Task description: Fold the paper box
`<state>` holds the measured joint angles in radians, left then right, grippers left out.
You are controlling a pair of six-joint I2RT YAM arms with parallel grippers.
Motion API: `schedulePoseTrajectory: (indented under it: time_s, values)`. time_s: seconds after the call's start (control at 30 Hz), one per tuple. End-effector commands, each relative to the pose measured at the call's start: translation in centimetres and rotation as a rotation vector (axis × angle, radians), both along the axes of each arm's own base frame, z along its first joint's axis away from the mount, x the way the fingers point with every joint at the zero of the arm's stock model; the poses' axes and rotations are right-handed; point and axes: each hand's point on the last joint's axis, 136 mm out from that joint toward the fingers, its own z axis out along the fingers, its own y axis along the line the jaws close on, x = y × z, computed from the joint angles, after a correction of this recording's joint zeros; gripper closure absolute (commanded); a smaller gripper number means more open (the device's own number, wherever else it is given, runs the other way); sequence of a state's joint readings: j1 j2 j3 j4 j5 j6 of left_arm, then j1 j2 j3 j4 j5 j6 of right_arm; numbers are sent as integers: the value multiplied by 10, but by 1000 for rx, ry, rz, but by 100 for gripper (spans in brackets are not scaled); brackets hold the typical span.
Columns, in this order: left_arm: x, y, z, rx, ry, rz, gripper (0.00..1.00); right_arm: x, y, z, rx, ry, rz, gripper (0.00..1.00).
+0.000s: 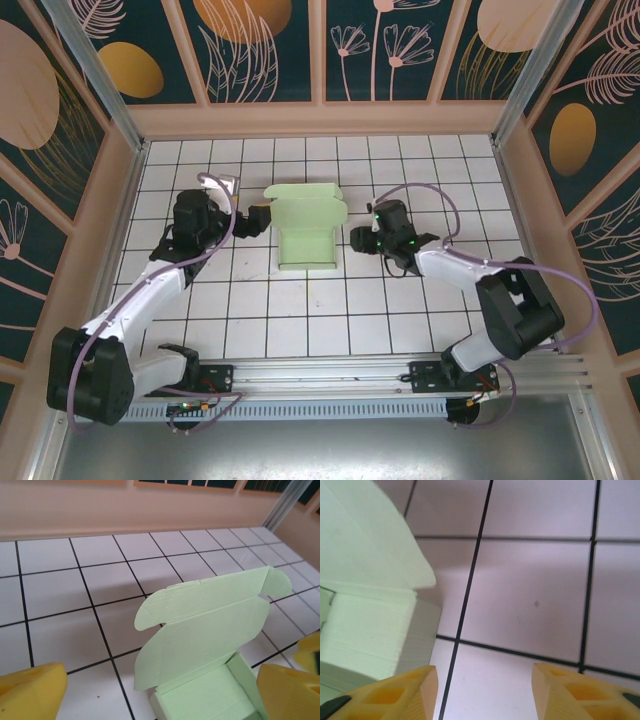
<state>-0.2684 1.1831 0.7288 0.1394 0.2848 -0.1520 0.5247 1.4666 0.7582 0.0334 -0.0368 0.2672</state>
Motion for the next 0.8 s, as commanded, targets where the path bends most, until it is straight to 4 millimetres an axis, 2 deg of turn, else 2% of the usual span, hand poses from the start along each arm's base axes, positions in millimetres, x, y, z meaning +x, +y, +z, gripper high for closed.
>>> schedulePoseTrajectory:
  time_s: [0.0,0.07,0.17,0.3,0.4,0.43,0.57,0.77]
  values:
    - [8,4,1,127,-34,-29,5,7,-1,26,-18,-69,103,45]
    - [13,-1,-1,183,-30,-80,5,11,3,38,-40,-93,151,44]
    - [12,-19,-10,261,12,-247,7,19,8,56,-61,-126,190,43]
    - [26,-18,-17,396,54,-316,15,23,17,77,-45,-155,257,42]
    - [29,-19,-21,490,39,-395,35,21,25,85,-58,-154,331,41]
    - [32,-18,-21,514,47,-406,37,22,26,88,-65,-153,341,41]
    - [40,-22,-17,542,88,-464,37,28,30,94,-105,-157,414,39]
    - [43,-30,-20,541,100,-527,36,46,35,81,-183,-97,638,37]
